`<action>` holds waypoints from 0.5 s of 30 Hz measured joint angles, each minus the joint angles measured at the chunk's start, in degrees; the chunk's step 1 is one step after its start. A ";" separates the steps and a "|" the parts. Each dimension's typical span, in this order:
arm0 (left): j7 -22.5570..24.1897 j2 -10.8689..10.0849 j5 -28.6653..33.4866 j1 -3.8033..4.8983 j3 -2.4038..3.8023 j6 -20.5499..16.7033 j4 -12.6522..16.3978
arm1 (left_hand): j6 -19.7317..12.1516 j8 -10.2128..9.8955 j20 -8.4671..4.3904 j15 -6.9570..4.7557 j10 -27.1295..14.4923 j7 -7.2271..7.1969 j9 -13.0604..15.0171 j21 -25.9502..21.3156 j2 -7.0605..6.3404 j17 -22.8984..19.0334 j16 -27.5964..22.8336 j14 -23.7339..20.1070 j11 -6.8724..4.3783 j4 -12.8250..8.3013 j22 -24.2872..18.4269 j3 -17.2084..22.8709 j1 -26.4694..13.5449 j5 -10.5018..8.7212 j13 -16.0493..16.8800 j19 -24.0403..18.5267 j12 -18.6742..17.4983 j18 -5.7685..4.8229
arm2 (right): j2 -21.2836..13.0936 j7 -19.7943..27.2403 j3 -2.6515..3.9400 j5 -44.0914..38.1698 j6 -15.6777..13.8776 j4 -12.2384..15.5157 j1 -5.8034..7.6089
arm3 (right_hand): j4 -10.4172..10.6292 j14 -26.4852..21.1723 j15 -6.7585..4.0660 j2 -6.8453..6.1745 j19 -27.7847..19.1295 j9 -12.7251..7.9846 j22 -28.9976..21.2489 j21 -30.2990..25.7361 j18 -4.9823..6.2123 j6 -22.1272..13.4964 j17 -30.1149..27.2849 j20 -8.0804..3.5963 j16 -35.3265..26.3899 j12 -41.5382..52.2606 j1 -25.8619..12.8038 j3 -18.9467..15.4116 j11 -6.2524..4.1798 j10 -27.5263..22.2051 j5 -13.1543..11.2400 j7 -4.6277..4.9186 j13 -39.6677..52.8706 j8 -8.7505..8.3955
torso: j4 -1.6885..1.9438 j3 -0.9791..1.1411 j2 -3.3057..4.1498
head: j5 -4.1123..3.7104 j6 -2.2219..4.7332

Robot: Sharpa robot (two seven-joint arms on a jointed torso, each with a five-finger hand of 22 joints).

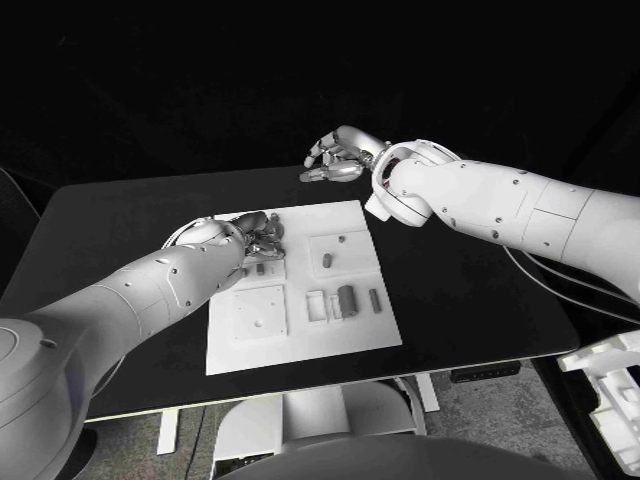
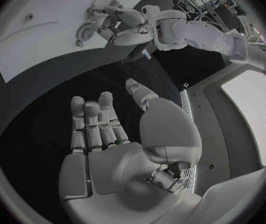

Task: Assemble the parts on the task board

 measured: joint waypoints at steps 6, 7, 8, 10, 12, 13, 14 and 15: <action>0.21 0.00 0.06 0.00 0.01 -0.02 -0.10 | 0.10 0.34 0.17 -0.20 0.00 0.06 0.18 0.00 0.40 0.00 0.23 -0.20 0.00 -0.22 0.02 0.62 0.40 0.00 0.00 -0.24 0.00 0.03 | -0.03 0.00 0.00 0.00 0.00 0.00 0.01 | 0.00 0.00 0.00 0.00 0.00 0.00 0.00 0.00 0.00 0.00 -0.04 0.00 0.00 0.00 0.00 0.00 0.00 0.00 0.00 0.00 0.00 0.00 | 0.02 0.00 0.00 | 0.01 0.00; 0.22 0.00 0.07 0.00 0.01 -0.04 -0.15 | 0.12 0.46 0.08 -0.20 0.00 0.04 0.20 0.00 0.45 0.00 0.23 -0.20 0.00 -0.22 0.02 0.62 0.45 0.00 0.00 -0.32 0.00 0.04 | -0.06 -0.01 0.00 0.00 0.00 0.00 0.01 | 0.00 0.00 0.00 0.00 0.00 0.00 0.00 0.00 0.00 0.00 -0.04 0.00 0.00 0.00 0.00 0.00 0.00 0.00 0.00 0.00 0.00 0.00 | 0.02 0.00 0.00 | 0.01 -0.01; 0.24 0.00 0.08 0.00 0.01 -0.06 -0.19 | 0.15 0.46 -0.01 -0.20 0.00 0.02 0.18 0.00 0.45 0.00 0.23 -0.20 0.00 -0.37 0.02 0.77 0.45 0.00 0.00 -0.42 0.00 0.04 | -0.08 -0.01 0.00 0.00 0.00 0.00 0.01 | 0.00 0.00 0.00 0.00 0.00 0.00 0.00 0.00 0.00 0.00 -0.03 0.00 0.00 0.00 0.00 0.00 0.00 0.00 0.00 0.00 0.00 0.00 | 0.03 0.00 0.00 | 0.01 -0.01; 0.24 -0.01 0.09 0.00 0.01 -0.10 -0.26 | 0.27 0.48 -0.01 -0.21 0.00 0.04 0.14 0.00 0.45 0.00 0.23 -0.21 0.00 -0.36 0.02 0.76 0.45 0.00 0.00 -0.43 0.00 0.03 | -0.09 -0.01 0.00 0.00 0.00 0.01 0.01 | 0.00 0.00 0.00 0.00 0.00 -0.01 0.00 0.00 0.00 0.00 -0.04 0.00 0.00 0.00 0.00 0.00 0.00 0.00 0.00 0.00 0.00 0.00 | 0.05 0.00 0.00 | 0.01 -0.01; 0.24 -0.04 0.09 0.00 0.01 -0.14 -0.33 | 0.28 0.48 -0.01 -0.21 0.00 0.06 0.14 0.00 0.45 -0.01 0.23 -0.20 0.00 -0.36 0.01 0.76 0.45 0.00 0.00 -0.43 0.00 0.03 | -0.10 -0.02 0.00 0.00 0.00 0.02 0.01 | 0.00 0.00 0.00 0.00 0.00 -0.01 0.00 0.00 -0.01 0.00 -0.03 0.00 0.00 0.00 0.00 0.00 0.00 0.00 0.00 0.00 0.00 0.00 | 0.06 0.00 -0.01 | 0.01 -0.01; 0.24 -0.06 0.10 0.00 0.01 -0.15 -0.37 | 0.29 0.49 -0.01 -0.20 0.00 0.06 0.14 0.00 0.45 0.00 0.23 -0.21 0.00 -0.36 0.01 0.76 0.45 0.01 0.00 -0.43 0.00 0.03 | -0.11 -0.02 0.00 0.00 0.00 0.02 0.01 | 0.00 0.00 0.00 0.00 0.00 -0.01 0.00 0.00 0.00 0.00 -0.03 0.00 0.00 0.00 0.00 0.00 0.00 0.00 0.00 0.00 0.00 0.00 | 0.06 0.00 -0.01 | 0.01 -0.01; 0.24 -0.10 0.10 0.00 0.01 -0.16 -0.42 | 0.29 0.49 -0.01 -0.21 0.00 0.06 0.14 0.00 0.45 -0.01 0.23 -0.20 0.00 -0.36 0.01 0.76 0.45 0.01 -0.01 -0.43 0.00 0.03 | -0.13 -0.02 0.00 0.00 0.00 0.02 0.01 | 0.00 0.00 0.00 0.00 0.00 -0.01 0.00 0.00 0.00 0.00 -0.03 0.00 0.00 0.00 0.00 0.00 0.00 0.00 0.00 0.00 0.00 0.00 | 0.06 0.00 -0.01 | 0.01 -0.01; 0.24 -0.12 0.10 0.00 0.01 -0.17 -0.45 | 0.29 0.49 -0.01 -0.20 0.00 0.06 0.14 0.00 0.45 -0.01 0.23 -0.21 0.00 -0.36 0.01 0.76 0.45 0.00 0.00 -0.43 0.00 0.04 | -0.14 -0.02 0.00 0.00 0.01 0.02 0.01 | 0.00 0.00 0.00 0.00 0.00 -0.01 0.00 0.00 -0.01 0.00 -0.03 0.00 0.00 0.00 0.00 0.00 0.00 0.00 0.00 0.00 0.00 0.00 | 0.06 0.00 -0.01 | 0.03 -0.01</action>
